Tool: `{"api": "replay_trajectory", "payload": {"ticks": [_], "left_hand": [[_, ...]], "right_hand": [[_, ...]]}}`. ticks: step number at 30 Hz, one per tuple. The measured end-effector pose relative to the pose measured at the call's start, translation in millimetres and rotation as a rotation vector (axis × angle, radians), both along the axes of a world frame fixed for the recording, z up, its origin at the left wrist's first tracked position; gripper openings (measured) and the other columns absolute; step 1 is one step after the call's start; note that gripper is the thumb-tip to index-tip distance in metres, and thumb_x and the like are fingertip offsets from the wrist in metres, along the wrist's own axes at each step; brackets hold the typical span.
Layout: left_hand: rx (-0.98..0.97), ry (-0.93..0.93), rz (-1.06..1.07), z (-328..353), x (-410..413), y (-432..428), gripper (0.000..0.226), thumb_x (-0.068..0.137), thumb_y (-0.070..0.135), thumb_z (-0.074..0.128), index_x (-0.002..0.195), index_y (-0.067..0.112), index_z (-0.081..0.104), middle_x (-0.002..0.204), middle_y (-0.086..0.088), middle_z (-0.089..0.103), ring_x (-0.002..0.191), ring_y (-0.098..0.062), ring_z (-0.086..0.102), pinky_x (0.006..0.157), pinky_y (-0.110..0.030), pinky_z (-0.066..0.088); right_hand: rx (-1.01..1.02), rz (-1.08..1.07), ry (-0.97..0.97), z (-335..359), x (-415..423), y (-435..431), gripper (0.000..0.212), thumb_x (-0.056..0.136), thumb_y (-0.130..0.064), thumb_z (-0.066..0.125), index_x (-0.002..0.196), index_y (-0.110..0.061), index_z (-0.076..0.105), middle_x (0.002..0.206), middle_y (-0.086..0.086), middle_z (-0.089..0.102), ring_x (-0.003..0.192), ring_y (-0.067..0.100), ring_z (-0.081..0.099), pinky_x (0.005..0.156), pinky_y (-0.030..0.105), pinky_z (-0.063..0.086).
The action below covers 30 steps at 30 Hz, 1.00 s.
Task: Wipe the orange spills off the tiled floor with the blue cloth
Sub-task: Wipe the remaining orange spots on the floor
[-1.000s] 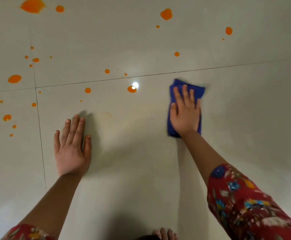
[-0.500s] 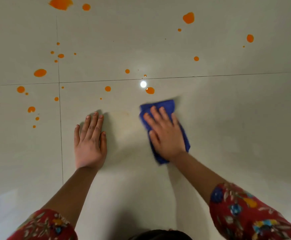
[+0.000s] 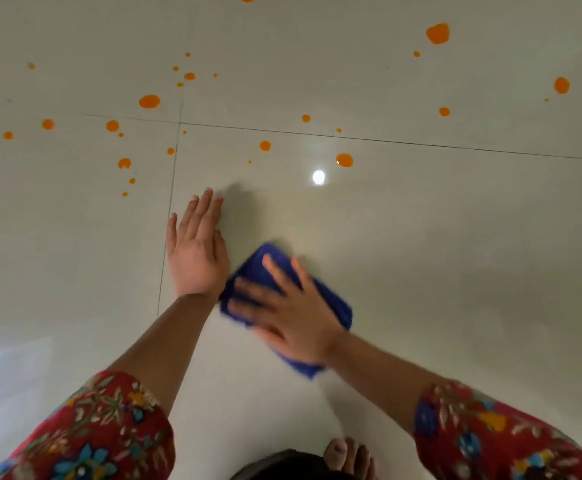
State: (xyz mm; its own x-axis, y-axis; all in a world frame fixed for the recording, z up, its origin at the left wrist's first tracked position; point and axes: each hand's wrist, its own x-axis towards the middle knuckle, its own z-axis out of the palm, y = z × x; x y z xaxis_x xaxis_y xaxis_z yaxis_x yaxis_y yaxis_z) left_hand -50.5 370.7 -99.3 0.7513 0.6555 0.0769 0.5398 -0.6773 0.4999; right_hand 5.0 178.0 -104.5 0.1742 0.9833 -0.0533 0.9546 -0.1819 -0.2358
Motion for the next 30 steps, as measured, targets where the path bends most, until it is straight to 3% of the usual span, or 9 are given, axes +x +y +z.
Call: {"api": "replay_trajectory", "payload": {"ticks": [2,4,9,14,17,21,24,27,30], "left_hand": [[-0.033,0.036,0.096,2.9,-32.0,-1.2,0.053,0.092,0.013,0.036,0.145,0.018,0.040,0.154,0.001,0.035,0.144,-0.018,0.027,0.118,-0.038,0.012],[-0.047,0.097,0.123,3.3,-65.9,-1.2,0.054,0.094,0.020,0.034,0.148,0.019,0.036,0.156,0.002,0.030,0.145,-0.017,0.023,0.119,-0.039,0.013],[-0.037,0.194,0.208,3.8,-127.3,9.1,0.055,0.096,0.029,0.031,0.150,0.021,0.030,0.158,0.006,0.022,0.147,-0.014,0.017,0.120,-0.039,0.011],[-0.114,0.259,0.241,2.8,-162.5,16.6,0.063,0.094,0.044,0.022,0.154,0.025,0.016,0.161,0.009,0.012,0.148,-0.011,0.006,0.120,-0.038,0.008],[-0.118,0.307,0.172,-1.5,-167.9,17.7,0.062,0.095,0.047,0.016,0.154,0.029,0.004,0.161,0.012,-0.001,0.148,-0.008,-0.006,0.120,-0.034,0.000],[-0.098,0.333,0.198,-2.0,-166.0,13.3,0.062,0.096,0.045,0.012,0.154,0.026,0.004,0.162,0.009,-0.002,0.148,-0.010,-0.006,0.120,-0.035,-0.001],[-0.096,0.306,0.222,1.4,-160.2,12.0,0.064,0.094,0.043,0.018,0.154,0.020,0.013,0.162,0.005,0.006,0.149,-0.013,0.000,0.120,-0.038,0.002],[-0.084,0.234,0.168,8.0,-127.3,19.0,0.064,0.093,0.046,0.024,0.152,0.021,0.024,0.160,0.004,0.016,0.149,-0.016,0.008,0.119,-0.040,0.004],[-0.158,0.232,0.041,8.6,-78.0,24.9,0.072,0.089,0.055,0.021,0.154,0.026,0.010,0.161,0.010,0.002,0.148,-0.011,-0.005,0.119,-0.036,-0.001]], "right_hand": [[-0.041,0.222,0.034,3.8,-13.2,-28.0,0.047,0.101,-0.047,0.035,0.148,-0.043,0.029,0.159,-0.016,0.020,0.150,0.030,0.003,0.118,0.055,0.011],[-0.043,0.218,-0.014,0.5,21.7,-27.4,0.047,0.101,-0.045,0.033,0.148,-0.043,0.029,0.159,-0.013,0.023,0.149,0.028,0.009,0.118,0.051,0.013],[-0.014,-0.411,-0.024,2.0,91.7,64.2,0.053,0.098,-0.041,0.024,0.149,-0.031,0.034,0.157,-0.005,0.029,0.147,0.025,0.022,0.116,0.047,0.022],[-0.042,0.072,0.005,0.5,-4.1,73.8,0.051,0.099,-0.039,0.030,0.150,-0.031,0.029,0.160,-0.005,0.023,0.148,0.020,0.017,0.119,0.041,0.013],[-0.045,0.210,-0.012,-1.7,28.5,46.7,0.050,0.100,-0.039,0.032,0.149,-0.033,0.030,0.159,-0.007,0.025,0.147,0.019,0.020,0.118,0.038,0.011],[-0.014,-0.258,-0.025,-1.2,74.5,95.6,0.051,0.099,-0.040,0.026,0.149,-0.033,0.032,0.158,-0.007,0.026,0.147,0.020,0.021,0.119,0.040,0.013],[-0.026,-0.192,-0.003,-0.2,23.9,121.5,0.053,0.097,-0.041,0.026,0.150,-0.032,0.031,0.159,-0.005,0.025,0.148,0.021,0.020,0.119,0.044,0.017],[-0.022,-0.040,0.007,-0.9,1.1,65.1,0.051,0.100,-0.041,0.032,0.150,-0.035,0.027,0.159,-0.008,0.023,0.148,0.018,0.018,0.120,0.040,0.014],[-0.034,-0.358,-0.028,-3.3,53.1,11.0,0.052,0.098,-0.041,0.031,0.149,-0.032,0.031,0.158,-0.004,0.027,0.146,0.024,0.024,0.117,0.046,0.018]]}}
